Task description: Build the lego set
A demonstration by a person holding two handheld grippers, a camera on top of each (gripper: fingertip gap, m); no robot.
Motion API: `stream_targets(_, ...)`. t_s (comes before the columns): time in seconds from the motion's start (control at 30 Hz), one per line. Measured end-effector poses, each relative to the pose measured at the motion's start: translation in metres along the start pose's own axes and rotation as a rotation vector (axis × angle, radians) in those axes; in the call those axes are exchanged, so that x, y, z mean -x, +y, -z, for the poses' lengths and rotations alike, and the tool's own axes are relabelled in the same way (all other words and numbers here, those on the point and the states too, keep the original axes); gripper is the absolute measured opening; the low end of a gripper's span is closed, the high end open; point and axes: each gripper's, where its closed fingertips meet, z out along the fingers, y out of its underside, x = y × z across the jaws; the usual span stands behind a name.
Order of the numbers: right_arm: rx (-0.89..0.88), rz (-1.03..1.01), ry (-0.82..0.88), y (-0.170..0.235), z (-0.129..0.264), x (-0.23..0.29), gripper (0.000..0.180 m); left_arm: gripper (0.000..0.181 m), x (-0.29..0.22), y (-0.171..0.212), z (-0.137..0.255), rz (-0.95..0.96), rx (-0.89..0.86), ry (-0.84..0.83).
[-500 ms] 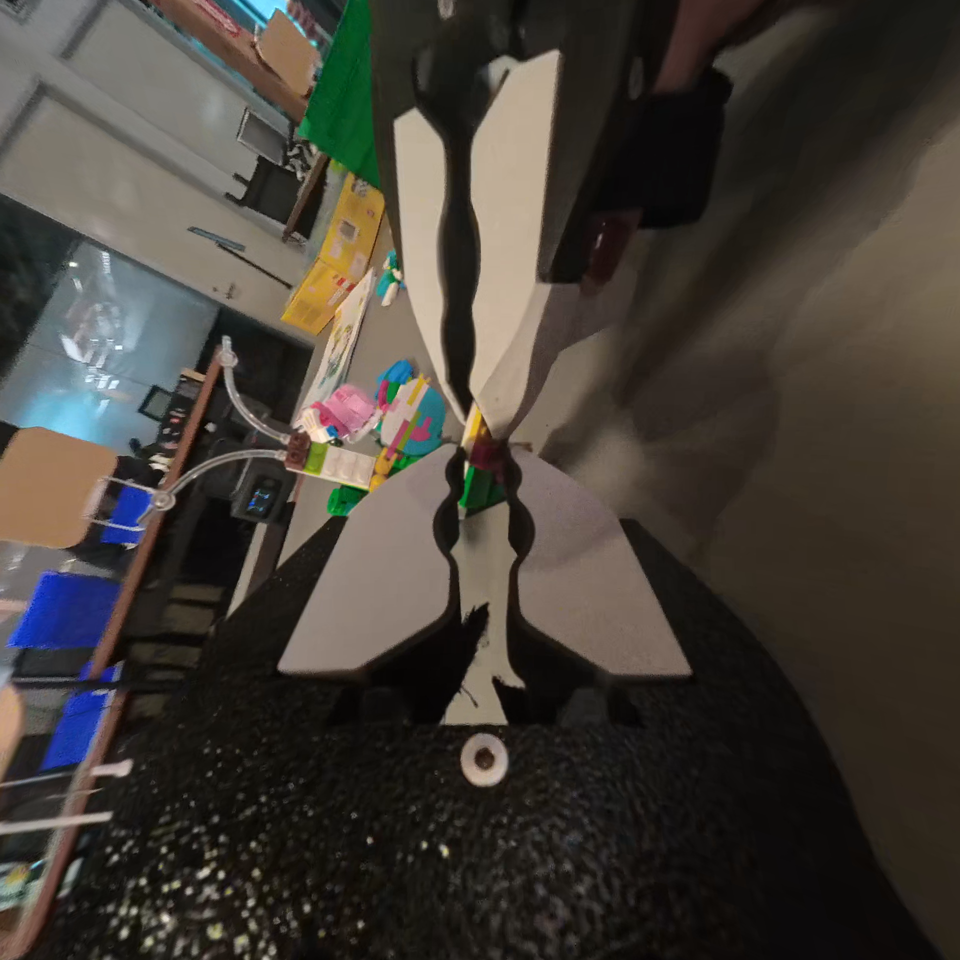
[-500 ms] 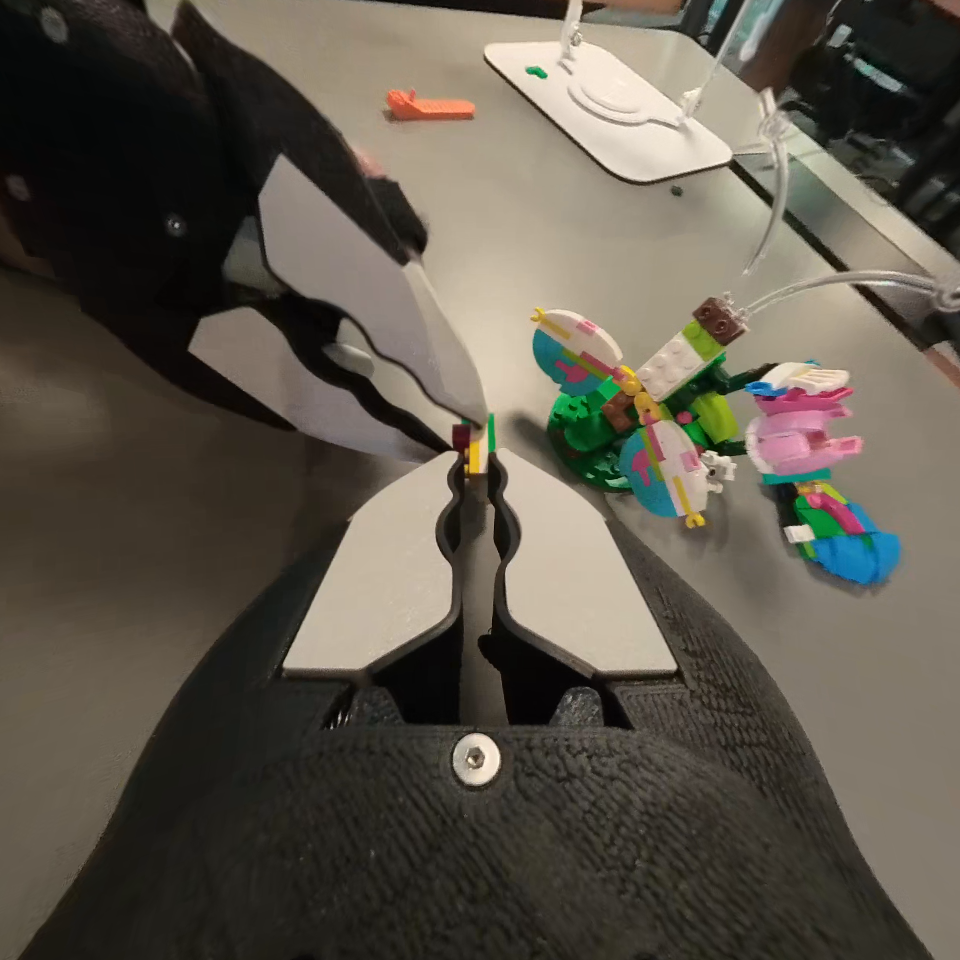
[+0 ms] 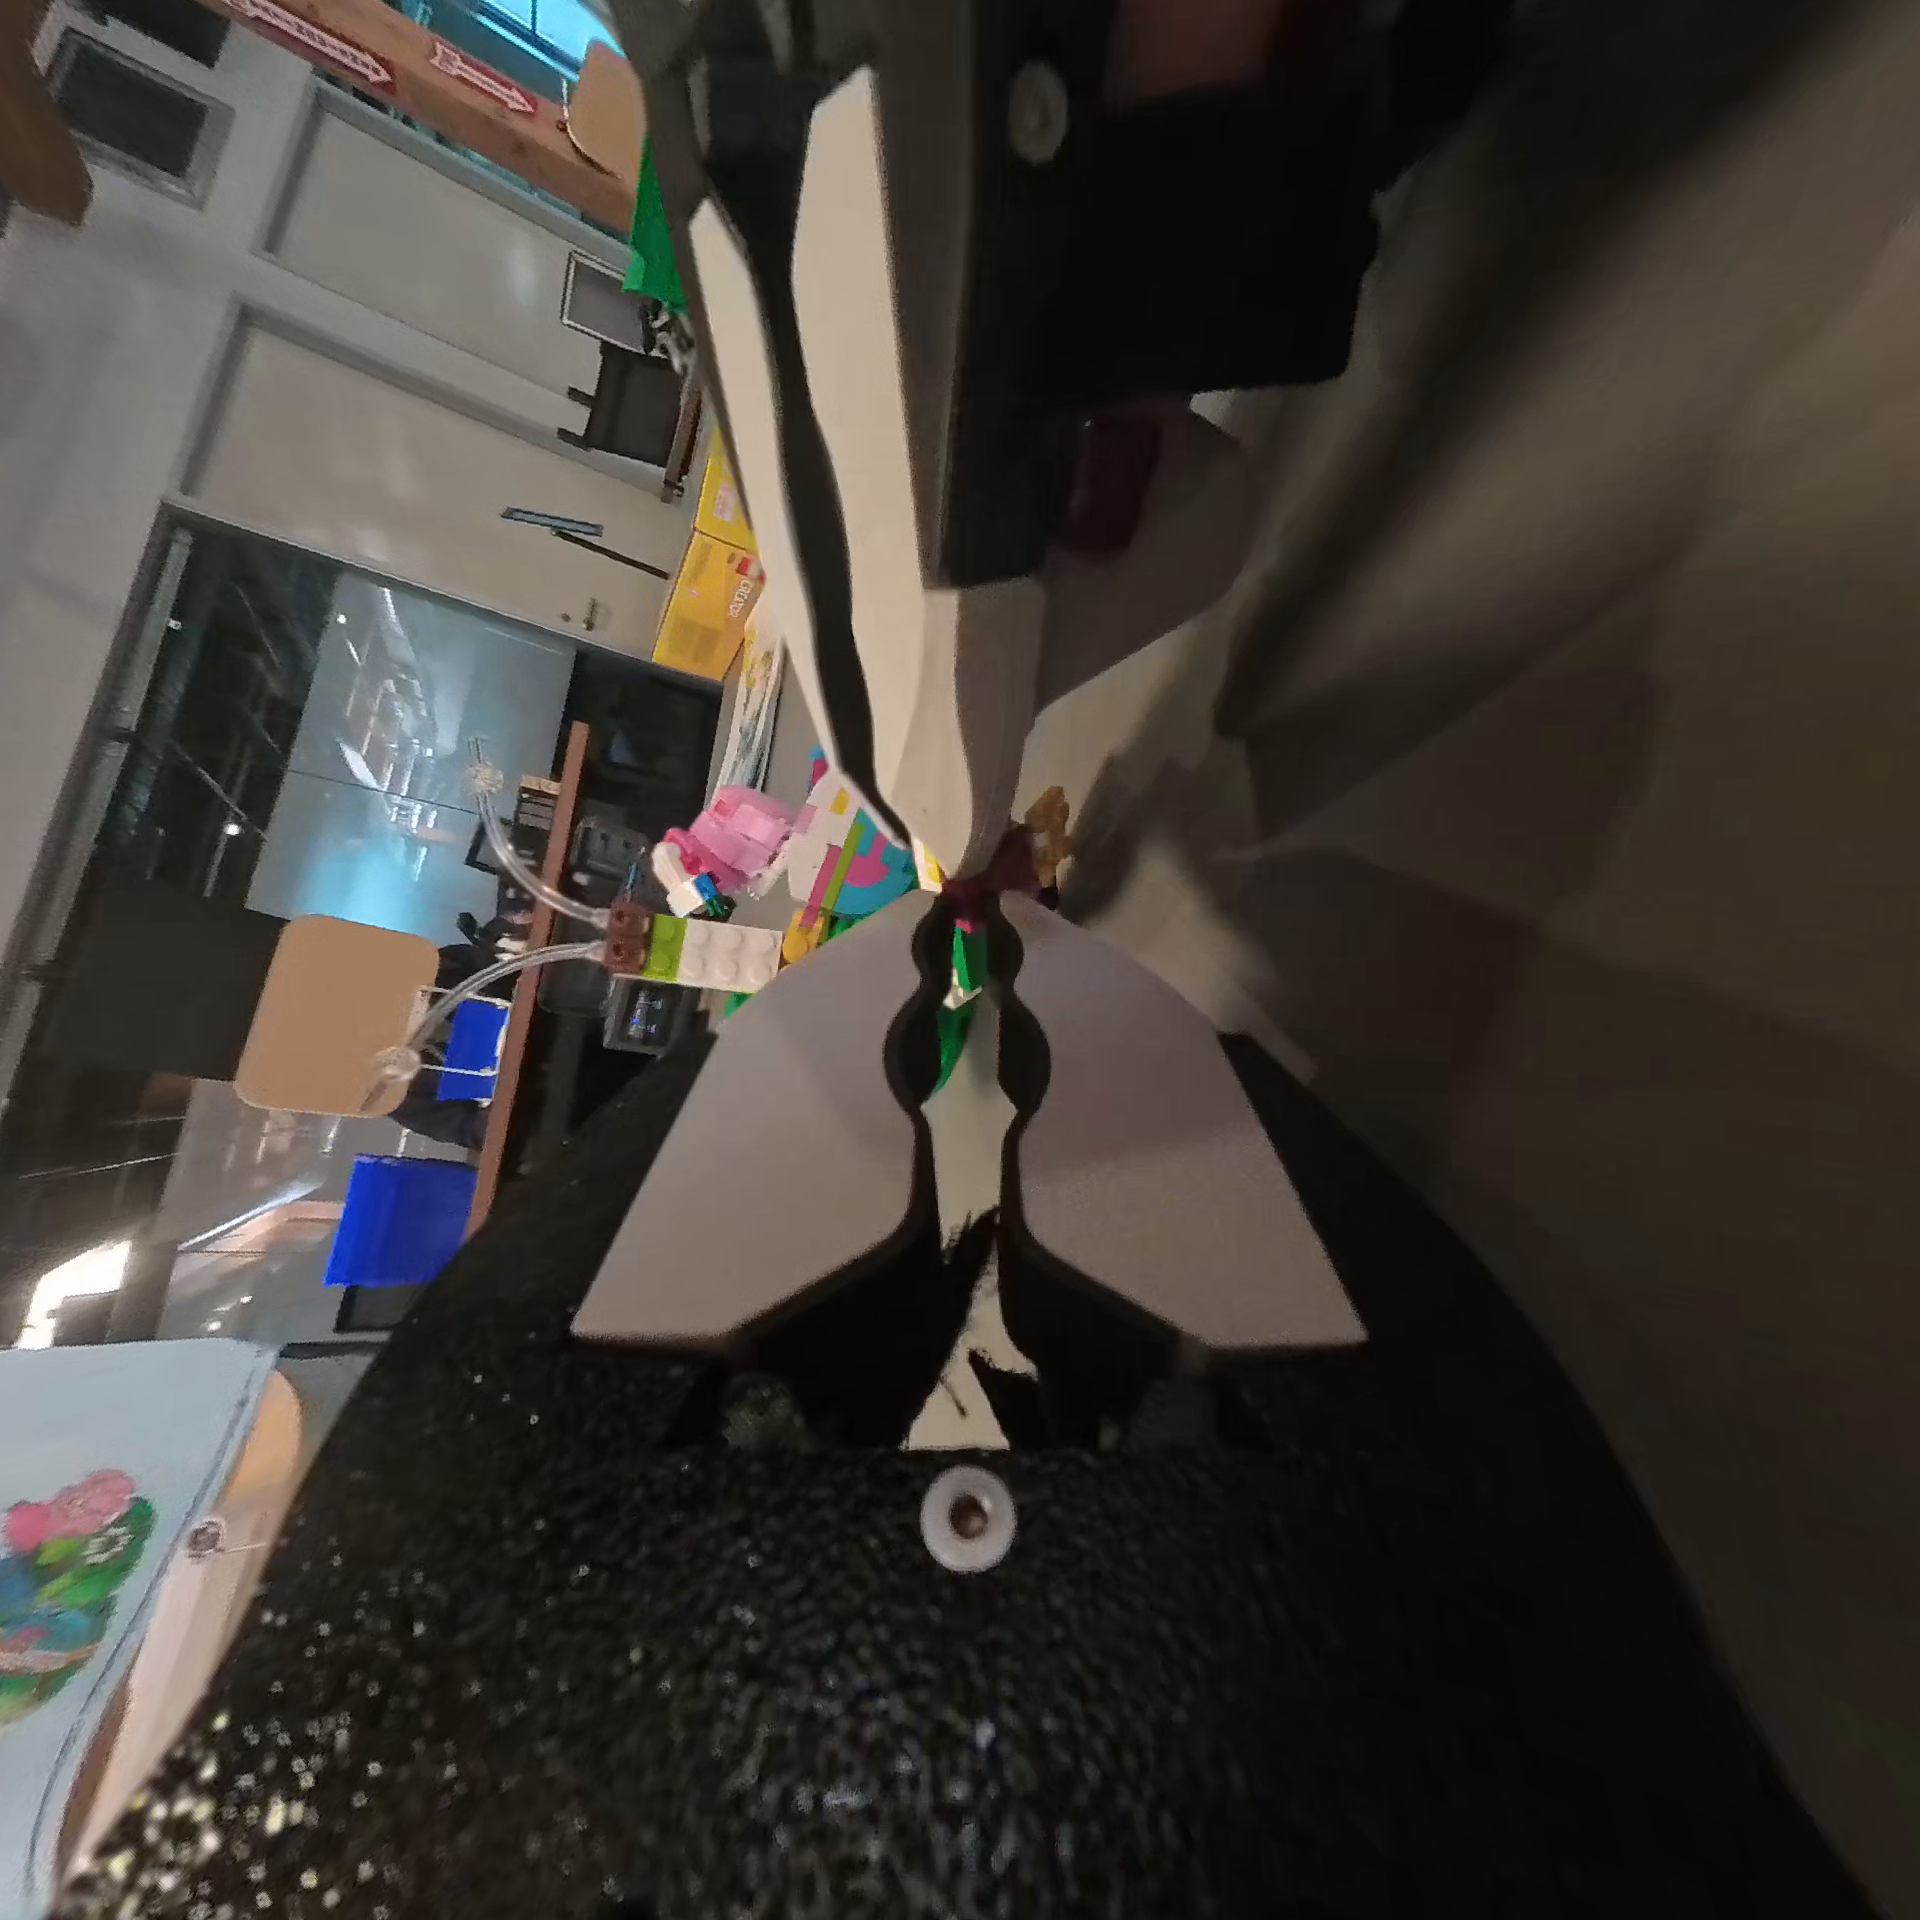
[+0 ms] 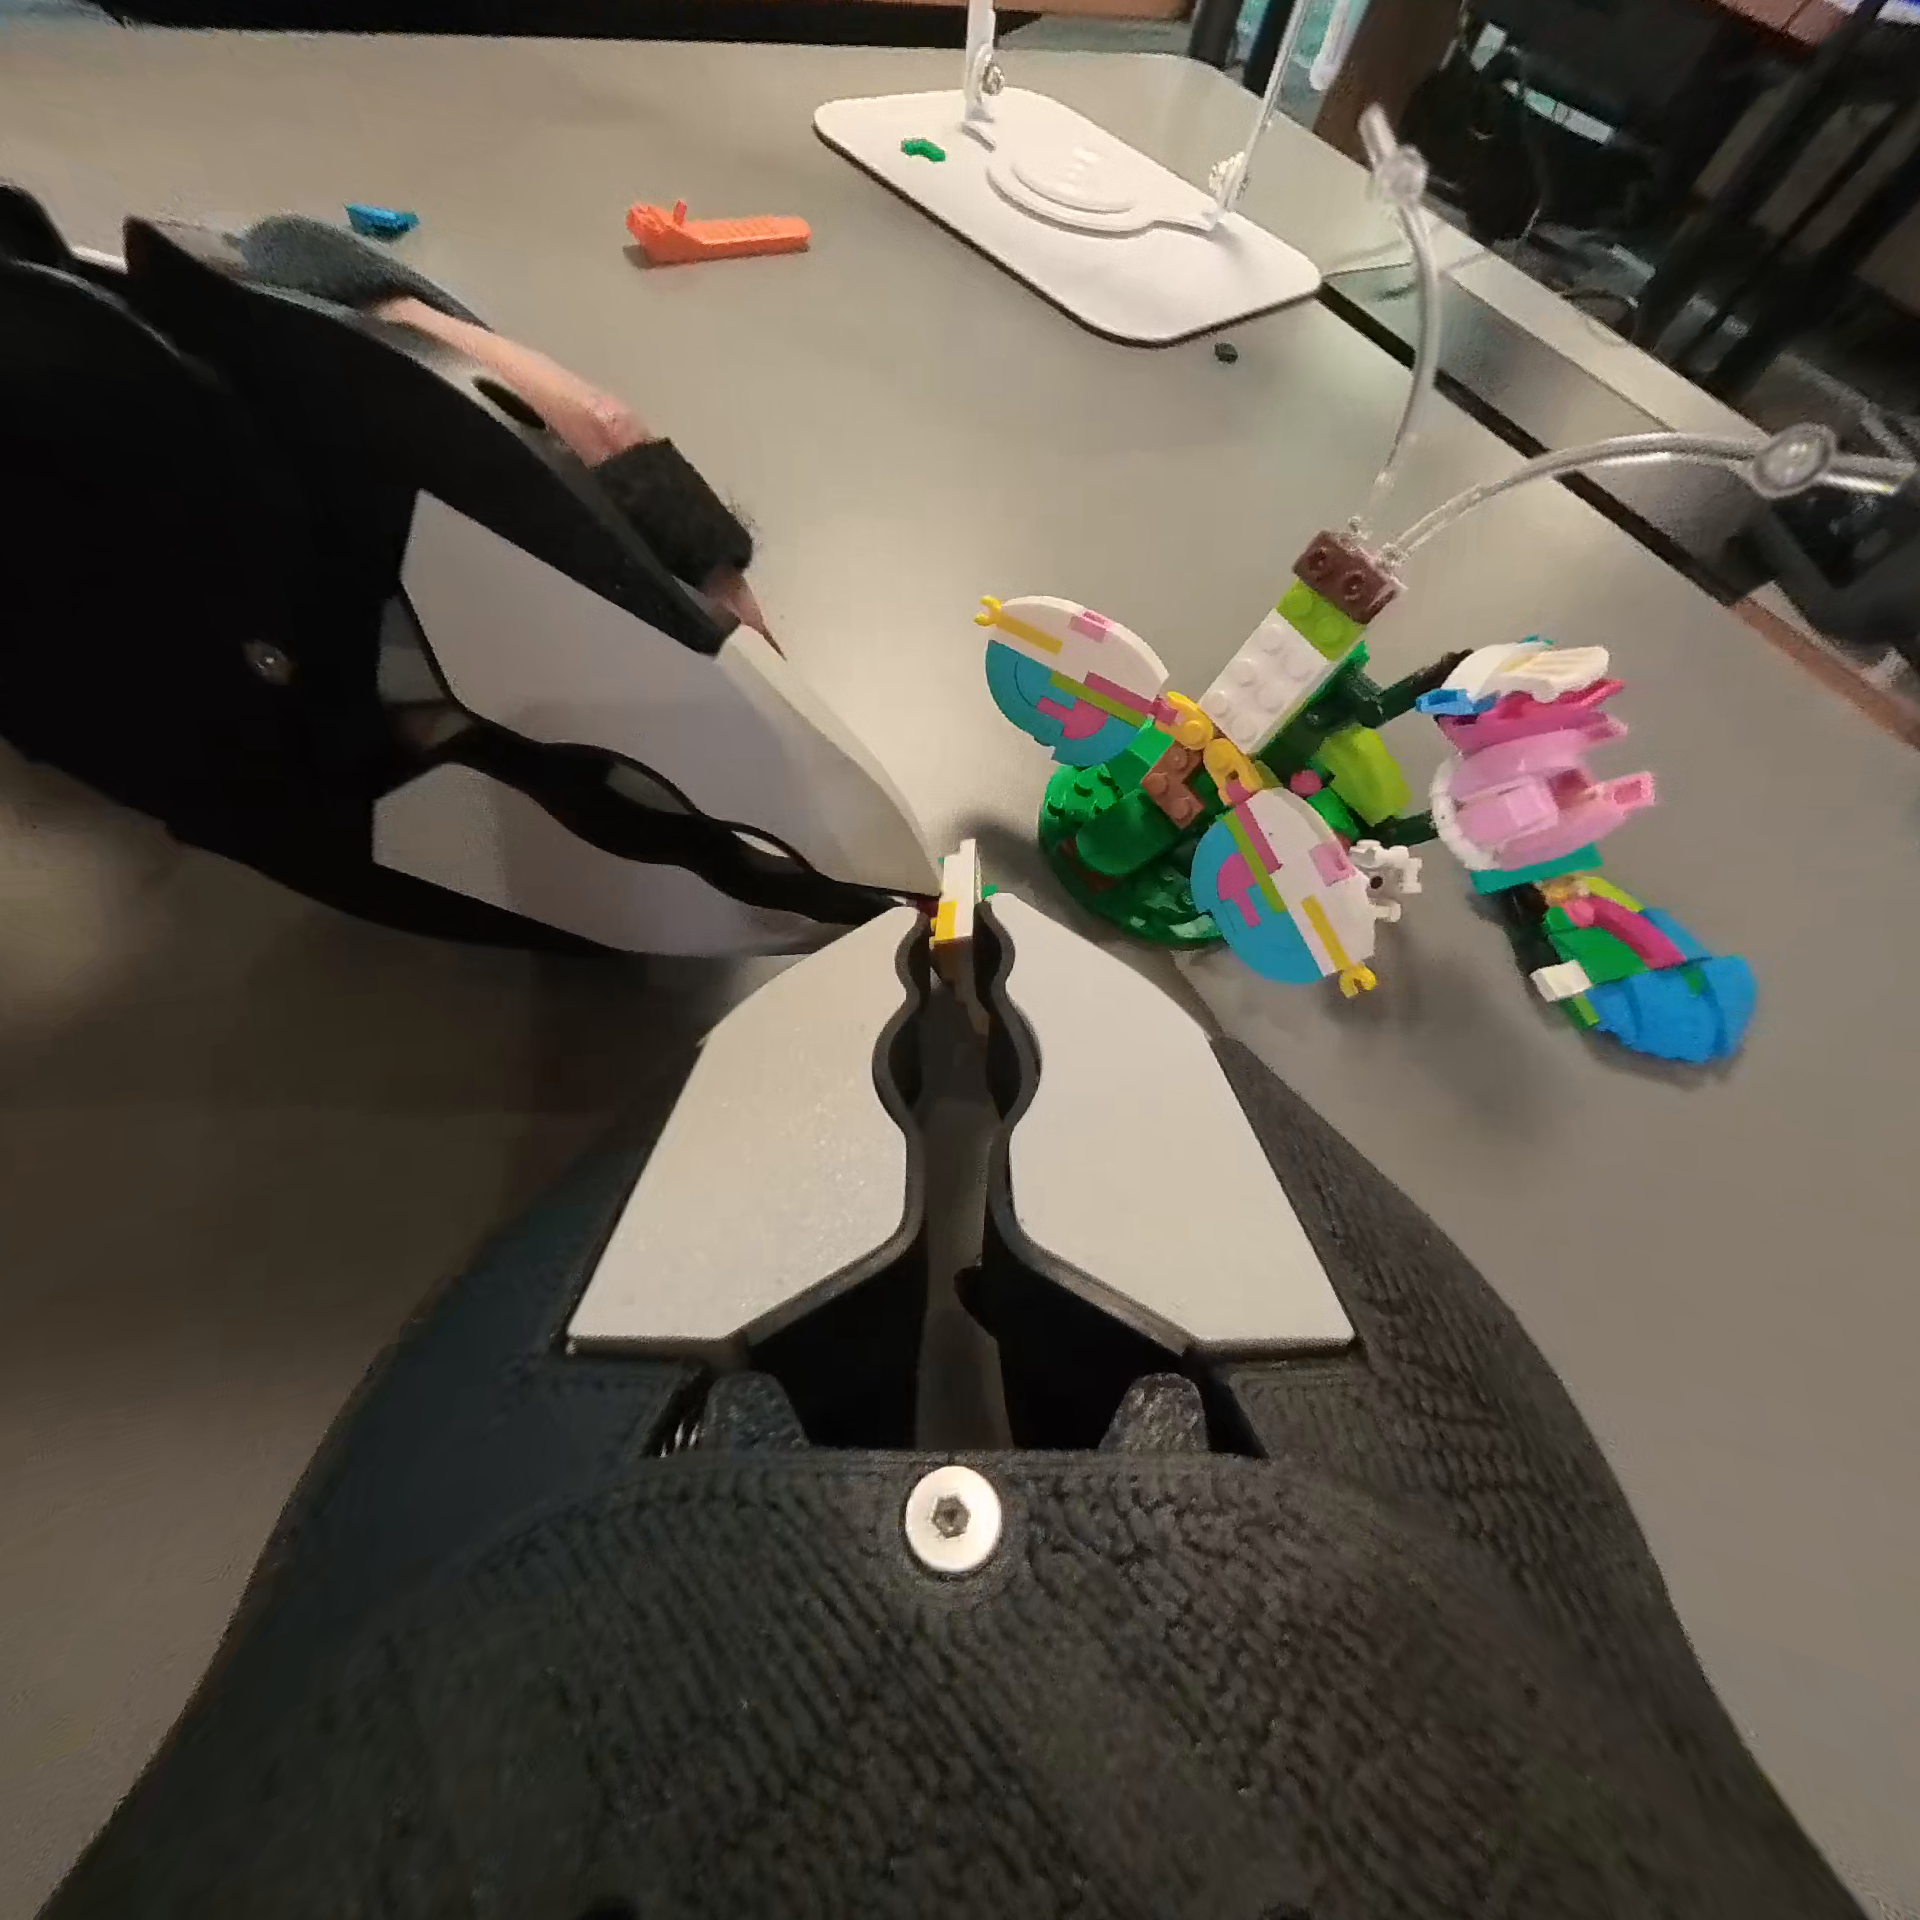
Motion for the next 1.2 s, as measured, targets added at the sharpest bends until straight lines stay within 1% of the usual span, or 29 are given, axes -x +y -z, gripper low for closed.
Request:
stream_targets(0.13, -0.003, -0.013, -0.007, 0.0, 0.0, 0.0, 0.005, 0.003, -0.002, 0.0, 0.001, 0.081, -0.021, 0.045)
stream_targets(0.17, -0.007, -0.015, 0.002, 0.0, 0.0, -0.002, 0.006, 0.002, -0.004, -0.001, 0.002, 0.09, -0.027, 0.071)
stream_targets(0.2, -0.024, -0.018, 0.018, -0.002, 0.002, -0.005, 0.006, 0.002, -0.016, -0.002, 0.003, 0.09, -0.034, 0.151)
stream_targets(0.23, -0.044, -0.031, 0.019, -0.004, 0.004, -0.007, 0.006, 0.001, -0.022, -0.002, 0.002, 0.073, -0.014, 0.167)
stream_targets(0.3, -0.049, -0.067, -0.004, -0.003, 0.005, -0.009, 0.006, 0.0, -0.016, -0.008, 0.003, 0.022, -0.038, 0.102)
stream_targets(0.37, -0.062, -0.058, -0.001, -0.005, 0.007, -0.01, 0.006, 0.0, -0.005, -0.005, 0.002, 0.061, -0.039, 0.052)
stream_targets(0.47, -0.109, -0.039, -0.003, -0.012, 0.009, -0.009, 0.006, 0.0, 0.01, -0.005, 0.006, 0.175, -0.082, 0.007)
stream_targets(0.53, -0.178, 0.016, -0.009, -0.021, 0.013, -0.008, 0.006, 0.0, 0.02, -0.006, 0.009, 0.276, -0.116, -0.011)
stream_targets(0.6, -0.258, 0.103, -0.011, -0.031, 0.02, -0.003, 0.006, 0.015, 0.032, -0.003, 0.014, 0.415, -0.151, -0.026)
stream_targets(0.67, -0.319, 0.114, -0.046, -0.038, 0.026, 0.002, 0.006, 0.03, 0.041, -0.005, 0.021, 0.559, -0.223, -0.002)
stream_targets(0.7, -0.346, 0.057, -0.098, -0.041, 0.027, 0.004, 0.006, 0.032, 0.043, -0.008, 0.025, 0.638, -0.277, 0.035)
stream_targets(0.77, -0.425, -0.143, -0.204, -0.051, 0.034, 0.002, 0.006, 0.038, 0.046, -0.015, 0.03, 0.78, -0.356, 0.111)
stream_targets(0.87, -0.575, -0.504, -0.41, -0.067, 0.049, -0.007, 0.006, 0.039, 0.044, -0.025, 0.034, 0.897, -0.439, 0.228)
stream_targets(0.93, -0.629, -0.696, -0.523, -0.07, 0.053, -0.011, 0.005, 0.037, 0.043, -0.032, 0.037, 0.947, -0.488, 0.286)
stream_targets(0.97, -0.64, -0.755, -0.561, -0.071, 0.053, -0.011, 0.006, 0.036, 0.045, -0.035, 0.039, 0.973, -0.508, 0.297)
stream_targets(1.03, -0.646, -0.811, -0.615, -0.073, 0.051, -0.008, 0.005, 0.026, 0.047, -0.039, 0.041, 1.017, -0.546, 0.314)
stream_targets(1.1, -0.661, -0.83, -0.646, -0.077, 0.051, -0.004, 0.005, 0.022, 0.048, -0.044, 0.044, 1.074, -0.593, 0.36)
stream_targets(1.13, -0.669, -0.837, -0.658, -0.078, 0.052, -0.003, 0.005, 0.015, 0.048, -0.045, 0.046, 1.102, -0.613, 0.382)
stream_targets(1.17, -0.672, -0.843, -0.666, -0.079, 0.051, -0.002, 0.005, 0.011, 0.048, -0.045, 0.046, 1.126, -0.62, 0.4)
stream_targets(1.2, -0.677, -0.851, -0.67, -0.079, 0.051, -0.002, 0.005, 0.01, 0.048, -0.045, 0.046, 1.144, -0.627, 0.417)
